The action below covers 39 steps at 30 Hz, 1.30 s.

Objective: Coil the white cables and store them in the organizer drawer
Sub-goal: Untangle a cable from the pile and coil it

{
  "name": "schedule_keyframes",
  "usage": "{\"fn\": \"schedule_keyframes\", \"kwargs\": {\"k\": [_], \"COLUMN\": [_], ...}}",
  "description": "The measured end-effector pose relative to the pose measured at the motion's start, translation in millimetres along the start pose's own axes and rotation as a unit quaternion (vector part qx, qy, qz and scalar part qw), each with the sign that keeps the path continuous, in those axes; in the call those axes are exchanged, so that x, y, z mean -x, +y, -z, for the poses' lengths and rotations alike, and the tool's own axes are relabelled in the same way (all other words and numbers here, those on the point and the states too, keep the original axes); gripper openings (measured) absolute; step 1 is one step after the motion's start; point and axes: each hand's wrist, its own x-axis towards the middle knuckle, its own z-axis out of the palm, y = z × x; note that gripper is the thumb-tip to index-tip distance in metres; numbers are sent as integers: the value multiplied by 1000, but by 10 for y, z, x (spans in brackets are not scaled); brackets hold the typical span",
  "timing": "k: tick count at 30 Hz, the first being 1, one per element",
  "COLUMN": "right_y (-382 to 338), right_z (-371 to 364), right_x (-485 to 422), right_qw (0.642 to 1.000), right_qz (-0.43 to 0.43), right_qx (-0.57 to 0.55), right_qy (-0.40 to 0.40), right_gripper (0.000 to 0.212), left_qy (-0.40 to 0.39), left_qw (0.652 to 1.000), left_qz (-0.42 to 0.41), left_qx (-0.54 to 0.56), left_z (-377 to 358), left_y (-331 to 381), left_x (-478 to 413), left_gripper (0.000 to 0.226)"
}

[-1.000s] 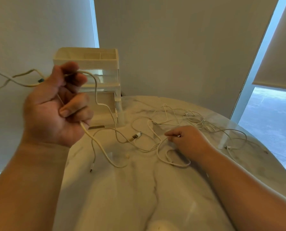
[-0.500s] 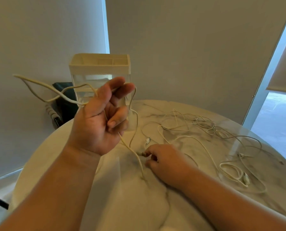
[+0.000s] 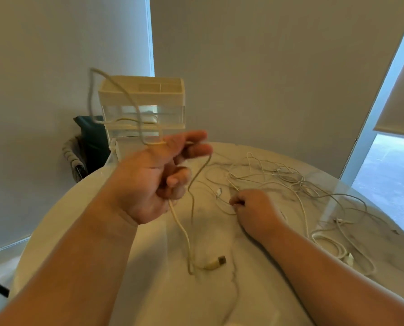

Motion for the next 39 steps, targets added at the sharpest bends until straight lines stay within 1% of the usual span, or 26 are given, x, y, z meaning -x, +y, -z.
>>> {"fn": "schedule_keyframes", "kwargs": {"k": [3,5,7,8,10,12,13,15,17,19,21,22,24,26,27,28,29,30,31,32,33,34,35,36,37,39], "right_y": [19,38,28,27,28,22,12,-30,-76,-97,-147,-163,-176,-133,-112,-94,-77,-59,-35,-28,-4,1,13,-4,-13,-44], "right_z": [78,105,128,127,133,158,167,163,121,57,0,-18,-52,-79,-76,-52,-11,49,119,221,348,487,639,794,899,983], "right_x": [28,41,52,47,48,94,125,198,238,215,200,204,238,279,299,322,342,373,405,450,508,571,635,716,755,751], "right_qw": [1000,1000,1000,1000,997,984,974,949,930,919,904,900,906,910,908,910,926,954,978,986,975,954,932,913,898,884], "right_qz": [-3,0,1,11,34,50,68,110,138,133,104,94,72,63,62,61,65,73,79,61,28,-15,-66,-109,-134,-138], "right_qx": [8,-2,-15,-24,-58,-139,-187,-289,-339,-370,-416,-426,-414,-402,-403,-393,-350,-259,-128,12,139,235,291,320,332,323], "right_qy": [-12,-16,-12,0,46,99,104,68,20,6,-3,-9,-40,-83,-98,-114,-128,-132,-141,-155,-171,-187,-206,-229,-256,-310], "right_gripper": [27,31,38,40,36,30,30,32,39,44,35,26,12,11,15,23,39,61,82,94,98,98,96,92,84,71], "left_qy": [63,86,99,105,116,119,116,112,107,95,95,101,119,136,144,152,159,168,176,180,177,169,161,155,153,155], "left_qw": [993,988,985,983,978,968,961,946,948,958,968,971,973,975,977,978,978,976,969,955,941,931,928,929,929,930], "left_qz": [74,98,104,103,95,92,92,95,97,101,99,95,81,65,58,49,41,35,34,35,38,42,51,61,70,78], "left_qx": [-66,-84,-100,-113,-148,-199,-235,-288,-282,-253,-210,-196,-180,-161,-148,-135,-126,-135,-172,-232,-287,-320,-331,-331,-331,-325], "left_z": [-110,-158,-163,-162,-140,-116,-108,-87,-84,-108,-126,-127,-116,-111,-105,-92,-85,-76,-66,-65,-75,-90,-108,-118,-124,-111], "left_y": [-132,-217,-298,-330,-388,-436,-456,-494,-523,-544,-553,-559,-576,-577,-571,-564,-554,-549,-547,-552,-561,-575,-588,-599,-605,-594], "left_x": [-30,-63,-109,-127,-160,-176,-177,-183,-200,-212,-218,-230,-252,-273,-282,-288,-290,-288,-282,-270,-255,-244,-242,-244,-246,-246], "left_gripper": [31,28,28,28,28,29,28,25,24,26,28,27,25,22,21,20,20,20,21,21,21,21,20,19,19,20]}}
